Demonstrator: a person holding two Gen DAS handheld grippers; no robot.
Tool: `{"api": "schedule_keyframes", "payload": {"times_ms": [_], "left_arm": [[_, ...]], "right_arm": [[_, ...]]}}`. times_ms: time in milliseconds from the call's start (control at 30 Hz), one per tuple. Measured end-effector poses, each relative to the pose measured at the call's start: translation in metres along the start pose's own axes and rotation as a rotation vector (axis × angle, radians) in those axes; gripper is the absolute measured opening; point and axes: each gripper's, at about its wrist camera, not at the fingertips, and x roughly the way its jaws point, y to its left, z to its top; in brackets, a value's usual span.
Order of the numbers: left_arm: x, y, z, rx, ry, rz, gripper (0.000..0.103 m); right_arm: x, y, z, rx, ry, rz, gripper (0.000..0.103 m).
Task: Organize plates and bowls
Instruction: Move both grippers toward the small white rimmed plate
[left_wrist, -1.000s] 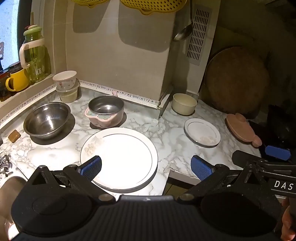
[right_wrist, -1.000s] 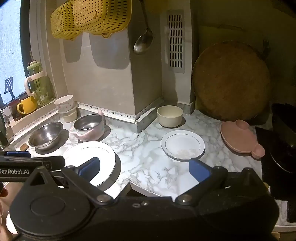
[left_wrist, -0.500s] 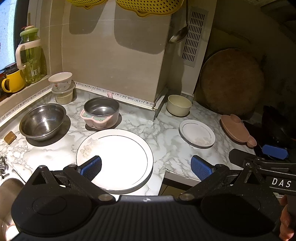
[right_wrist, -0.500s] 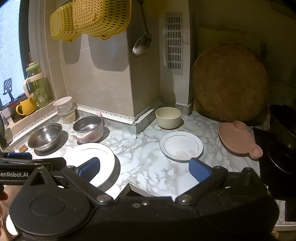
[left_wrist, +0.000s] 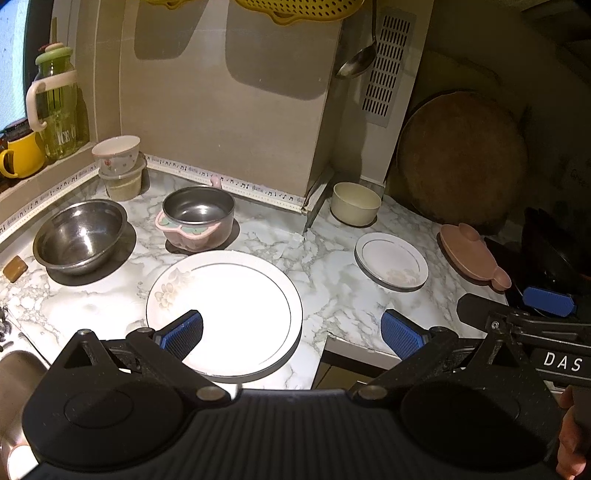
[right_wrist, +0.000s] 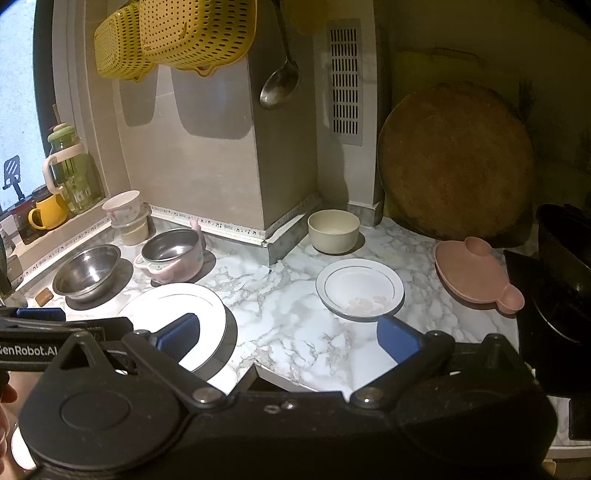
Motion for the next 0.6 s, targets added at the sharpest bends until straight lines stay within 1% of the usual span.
{"api": "schedule_keyframes", "payload": {"times_ms": [367, 600], "left_arm": [[0.01, 0.003, 0.0, -0.024, 0.033, -0.019, 0.103], [0.017, 0.002, 0.002, -0.035, 0.038, -0.028, 0.103]], "right_arm": [[0.007, -0.004, 0.0, 0.016, 0.026, -0.005, 0.103], [0.014, -0.007, 0.001, 0.021, 0.039, -0.011, 0.103]]}}
